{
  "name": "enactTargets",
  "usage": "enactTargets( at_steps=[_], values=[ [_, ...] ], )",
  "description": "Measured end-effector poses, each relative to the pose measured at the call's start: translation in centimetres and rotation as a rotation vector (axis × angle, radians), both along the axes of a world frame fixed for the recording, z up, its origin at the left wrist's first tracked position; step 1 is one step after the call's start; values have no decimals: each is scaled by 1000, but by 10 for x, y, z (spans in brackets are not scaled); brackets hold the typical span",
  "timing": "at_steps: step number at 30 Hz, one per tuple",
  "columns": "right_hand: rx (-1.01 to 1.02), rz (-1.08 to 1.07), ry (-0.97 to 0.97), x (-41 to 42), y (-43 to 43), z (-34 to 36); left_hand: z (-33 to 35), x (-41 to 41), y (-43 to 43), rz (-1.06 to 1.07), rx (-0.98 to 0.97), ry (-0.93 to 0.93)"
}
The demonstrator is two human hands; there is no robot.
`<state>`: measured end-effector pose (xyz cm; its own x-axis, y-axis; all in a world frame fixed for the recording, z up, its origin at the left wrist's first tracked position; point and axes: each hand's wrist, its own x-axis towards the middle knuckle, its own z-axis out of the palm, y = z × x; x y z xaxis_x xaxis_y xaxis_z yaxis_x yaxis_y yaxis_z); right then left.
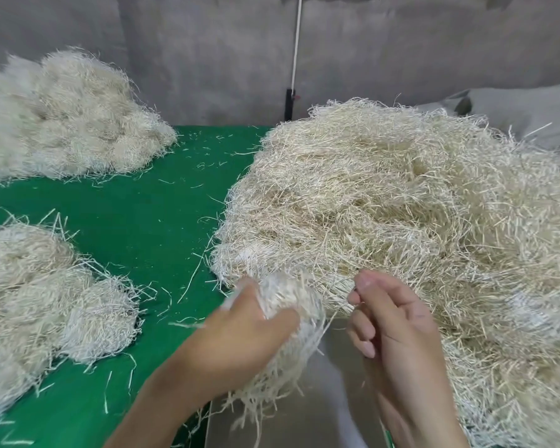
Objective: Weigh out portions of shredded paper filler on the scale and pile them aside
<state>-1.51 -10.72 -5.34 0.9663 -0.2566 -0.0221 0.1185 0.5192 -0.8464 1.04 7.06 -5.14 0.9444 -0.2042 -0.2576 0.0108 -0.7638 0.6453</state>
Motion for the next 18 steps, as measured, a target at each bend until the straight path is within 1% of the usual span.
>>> enactTargets(
  at_steps=[3, 4, 6, 8, 10, 11, 13, 14, 16, 18],
  values=[
    [-67, -25, -21, -2, 0, 2, -5, 10, 0, -247, 163, 30],
    [-123, -39, -21, -3, -1, 3, -5, 14, -1, -342, 238, 7],
    [-323, -88, -40, -3, -4, 2, -4, 19, -7, -469, 329, -34],
    [-538, -103, -100, -2, -3, 0, 2, 20, -15, -499, 312, -65],
    [-746, -64, -118, -1, 1, -7, 2, 21, -19, -480, 283, -78],
    [-886, -72, -139, -1, 3, -11, 1, 22, -20, -496, 283, -124],
    [-1203, -114, -266, 0, 3, -22, 3, 27, -20, -577, 301, -191],
    [-1313, -115, -315, 0, 3, -27, 7, 28, -17, -621, 295, -178],
    [-1401, -75, -316, -1, -3, -34, 22, 26, -5, -630, 258, -84],
    [-1393, -27, -280, 0, -9, -35, 34, 24, 10, -582, 221, -71]
  ],
)
